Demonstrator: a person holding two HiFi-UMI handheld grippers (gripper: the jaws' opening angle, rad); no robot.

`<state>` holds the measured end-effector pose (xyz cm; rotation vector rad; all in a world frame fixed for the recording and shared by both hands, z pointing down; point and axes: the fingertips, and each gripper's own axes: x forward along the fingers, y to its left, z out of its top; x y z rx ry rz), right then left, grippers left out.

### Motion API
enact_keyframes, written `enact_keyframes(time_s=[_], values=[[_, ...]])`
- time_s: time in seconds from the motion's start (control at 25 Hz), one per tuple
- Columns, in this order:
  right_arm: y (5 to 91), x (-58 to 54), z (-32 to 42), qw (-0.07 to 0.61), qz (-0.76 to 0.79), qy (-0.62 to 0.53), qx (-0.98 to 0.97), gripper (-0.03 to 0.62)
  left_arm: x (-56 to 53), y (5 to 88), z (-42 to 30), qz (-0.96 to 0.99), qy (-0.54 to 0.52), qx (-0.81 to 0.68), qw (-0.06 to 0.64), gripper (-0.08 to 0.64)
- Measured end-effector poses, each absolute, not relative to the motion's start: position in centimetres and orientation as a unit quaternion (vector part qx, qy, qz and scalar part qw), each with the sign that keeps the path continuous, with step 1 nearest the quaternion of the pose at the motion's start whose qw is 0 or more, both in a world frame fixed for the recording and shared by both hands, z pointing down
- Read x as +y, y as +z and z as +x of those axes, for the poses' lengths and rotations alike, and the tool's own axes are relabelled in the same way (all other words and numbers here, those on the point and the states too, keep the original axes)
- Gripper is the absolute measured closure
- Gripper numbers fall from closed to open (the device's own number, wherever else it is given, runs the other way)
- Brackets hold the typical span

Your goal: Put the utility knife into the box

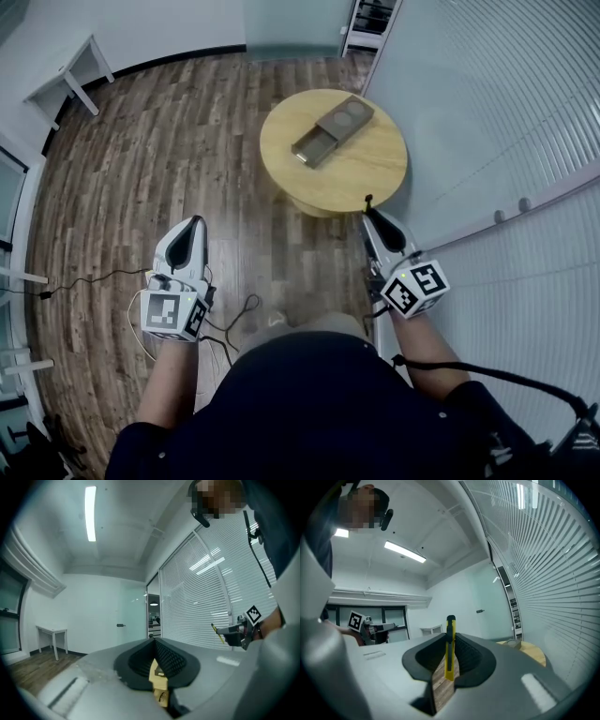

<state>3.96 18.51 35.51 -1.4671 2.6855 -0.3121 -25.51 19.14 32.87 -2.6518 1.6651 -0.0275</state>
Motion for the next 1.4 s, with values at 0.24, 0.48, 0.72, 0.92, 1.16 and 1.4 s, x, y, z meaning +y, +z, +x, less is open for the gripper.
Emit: enact_keyframes(time_s=[0.24, 0.48, 0.72, 0.92, 1.16, 1.4], values=[[35.9, 17.1, 3.0, 0.034, -0.486, -0.098, 0.868, 0.526, 16.9, 33.7, -26.0, -0.853, -0.007, 0.522, 0.005, 0.557], [35.5, 13.7, 3.5, 0.036, -0.487, -0.097, 0.867, 0.526, 13.1, 33.3, -25.0, -0.857, -0.006, 0.516, 0.002, 0.557], [35.7, 9.1, 4.8, 0.042, -0.487, -0.106, 0.866, 0.526, 9.7, 32.1, -22.7, -0.863, -0.023, 0.505, 0.007, 0.557], [35.9, 5.3, 5.1, 0.05, -0.48, -0.109, 0.869, 0.526, 5.9, 32.1, -21.9, -0.861, -0.032, 0.508, 0.006, 0.557], [36.4, 0.8, 6.6, 0.056, -0.466, -0.115, 0.876, 0.526, 2.5, 30.9, -20.2, -0.853, -0.041, 0.519, 0.026, 0.557], [36.1, -2.8, 6.1, 0.054, -0.437, -0.11, 0.891, 0.526, -0.3, 31.5, -20.7, -0.836, -0.046, 0.547, 0.02, 0.557]])
